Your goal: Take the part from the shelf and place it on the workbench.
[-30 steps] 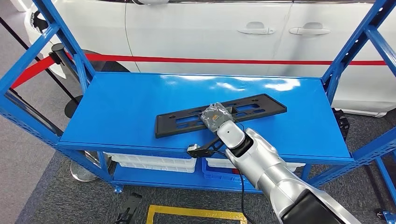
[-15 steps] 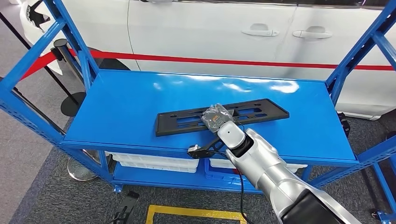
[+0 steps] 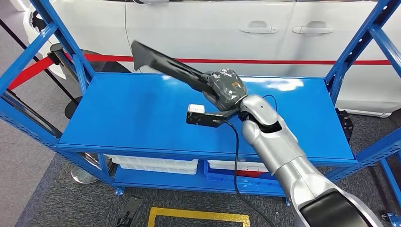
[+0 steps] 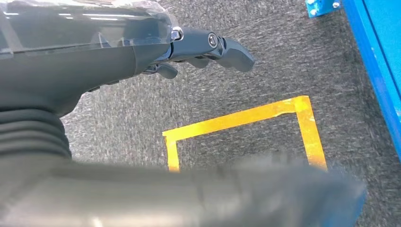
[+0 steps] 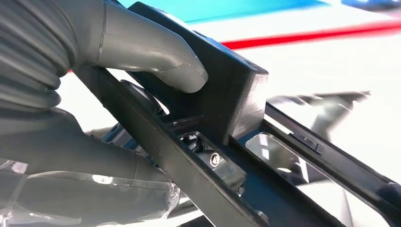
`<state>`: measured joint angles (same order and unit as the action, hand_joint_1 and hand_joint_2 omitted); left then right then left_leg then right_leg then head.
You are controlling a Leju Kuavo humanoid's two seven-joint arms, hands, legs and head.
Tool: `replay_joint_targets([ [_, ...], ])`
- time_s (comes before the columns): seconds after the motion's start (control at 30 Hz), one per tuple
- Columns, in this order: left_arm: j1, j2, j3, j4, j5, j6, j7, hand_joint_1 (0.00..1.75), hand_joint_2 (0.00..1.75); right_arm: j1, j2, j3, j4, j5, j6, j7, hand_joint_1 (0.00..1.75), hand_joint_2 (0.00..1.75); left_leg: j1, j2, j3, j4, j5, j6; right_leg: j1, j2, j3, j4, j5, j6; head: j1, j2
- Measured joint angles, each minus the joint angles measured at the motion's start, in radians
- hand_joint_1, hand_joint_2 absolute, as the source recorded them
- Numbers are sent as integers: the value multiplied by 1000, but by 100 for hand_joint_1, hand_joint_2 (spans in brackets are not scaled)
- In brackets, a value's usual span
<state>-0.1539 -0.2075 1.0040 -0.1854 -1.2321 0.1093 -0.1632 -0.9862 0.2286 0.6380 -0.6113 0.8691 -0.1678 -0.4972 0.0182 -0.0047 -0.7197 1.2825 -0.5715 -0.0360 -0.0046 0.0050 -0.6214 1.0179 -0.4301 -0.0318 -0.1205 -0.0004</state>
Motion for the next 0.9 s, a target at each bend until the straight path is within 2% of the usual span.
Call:
replay_joint_targets([
  [0.03, 3, 1, 4, 0, 4, 0, -8, 0, 175, 17, -10, -30, -71, -76, 37, -17, 175, 175, 0, 0, -11, 21, 2, 0, 1, 0, 1, 1, -2, -1, 0, 0],
  [0.07, 6, 2, 7, 0, 6, 0, -16, 0, 175, 36, -21, -59, -148, -153, 72, -29, 175, 175, 0, 0, -5, 3, 25, 1, 1, 0, 3, 3, -4, 0, 0, 0],
  [0.13, 9, 5, 13, 0, 13, 0, -33, 0, 175, 66, -44, -113, -305, -295, 135, -34, 175, 175, 0, 0, 52, -125, 99, 7, 1, 0, 7, 6, -11, 4, 0, 0],
  [0.17, 9, 6, 15, 0, 16, -1, -42, 0, 175, 77, -54, -136, -379, -359, 165, -32, 175, 175, -2, 0, 82, -190, 124, 12, 2, 0, 7, 8, -13, 7, 0, 0],
  [0.2, 10, 7, 18, 0, 20, -2, -50, 0, 175, 86, -65, -157, -448, -416, 193, -28, 175, 175, -4, 0, 102, -233, 136, 16, 4, 1, 6, 9, -14, 11, 0, 0],
  [0.23, 10, 7, 22, 0, 22, -3, -56, 0, 175, 96, -74, -176, -510, -460, 217, -23, 175, 175, -6, -1, 111, -253, 135, 20, 5, 1, 5, 9, -14, 15, 0, 0],
  [0.3, 10, 7, 26, 0, 25, -4, -61, 0, 175, 115, -88, -204, -612, -503, 244, -15, 175, 175, -7, -1, 116, -262, 133, 29, 6, 1, 5, 7, -13, 25, 0, 0],
  [0.37, 9, 8, 30, 0, 27, -4, -62, 0, 175, 128, -99, -224, -684, -513, 253, -12, 175, 175, -3, -1, 120, -272, 138, 41, 5, 1, -3, 29, -33, 36, 0, 0],
  [0.4, 8, 8, 32, 0, 27, -4, -62, 0, 175, 132, -104, -231, -710, -514, 255, -11, 175, 175, -1, 0, 123, -276, 141, 46, 4, 1, -20, 68, -58, 41, 1, 0],
  [0.47, 8, 8, 35, 0, 28, -4, -63, 0, 175, 143, -115, -242, -748, -516, 257, -10, 175, 175, -1, 1, 123, -277, 142, 52, 0, 0, -80, 198, -124, 48, 1, 0],
  [0.5, 8, 8, 35, 0, 28, -4, -63, 0, 175, 151, -120, -246, -760, -517, 258, -10, 175, 175, -1, 1, 123, -277, 141, 52, -1, 0, -110, 258, -145, 51, 1, 0],
  [0.53, 8, 8, 35, 0, 28, -4, -63, 0, 175, 159, -123, -249, -771, -517, 258, -9, 175, 175, -1, 1, 123, -276, 141, 52, -3, 0, -127, 290, -148, 53, 1, 0],
  [0.57, 8, 8, 36, 0, 28, -4, -63, 0, 175, 164, -126, -252, -780, -520, 260, -9, 175, 175, -1, 0, 123, -275, 141, 52, -6, 0, -124, 281, -131, 53, 1, 0],
  [0.6, 8, 8, 36, 0, 29, -4, -64, 0, 175, 167, -128, -254, -789, -531, 267, -9, 175, 175, 0, 0, 124, -272, 139, 50, -8, 0, -102, 234, -98, 53, 0, 0],
  [0.67, 7, 7, 38, 0, 33, -4, -69, 0, 175, 168, -130, -260, -809, -602, 309, -4, 175, 175, -2, -1, 122, -264, 134, 44, -9, -2, -34, 95, -35, 50, 0, 0],
  [0.7, 7, 7, 39, 0, 36, -2, -71, 0, 175, 169, -131, -264, -820, -662, 346, 5, 175, 175, -3, -1, 120, -260, 131, 39, -8, -1, -11, 47, -20, 47, 0, 0],
  [0.73, 7, 8, 41, 0, 39, 0, -72, 0, 175, 172, -133, -267, -832, -733, 388, 19, 175, 175, -5, -2, 119, -259, 130, 34, -6, -1, 0, 22, -17, 43, 0, 0],
  [0.83, 8, 7, 47, 0, 47, 15, -63, 0, 175, 192, -139, -275, -868, -930, 507, 70, 175, 175, -4, -1, 119, -260, 127, 18, -4, 1, 1, 15, -16, 26, 0, 0],
  [0.9, 9, 7, 52, 0, 50, 23, -59, 0, 175, 222, -145, -275, -887, -1039, 575, 99, 175, 175, -2, 0, 103, -216, 96, 9, -7, -2, 6, 10, -14, 14, 0, 0],
])
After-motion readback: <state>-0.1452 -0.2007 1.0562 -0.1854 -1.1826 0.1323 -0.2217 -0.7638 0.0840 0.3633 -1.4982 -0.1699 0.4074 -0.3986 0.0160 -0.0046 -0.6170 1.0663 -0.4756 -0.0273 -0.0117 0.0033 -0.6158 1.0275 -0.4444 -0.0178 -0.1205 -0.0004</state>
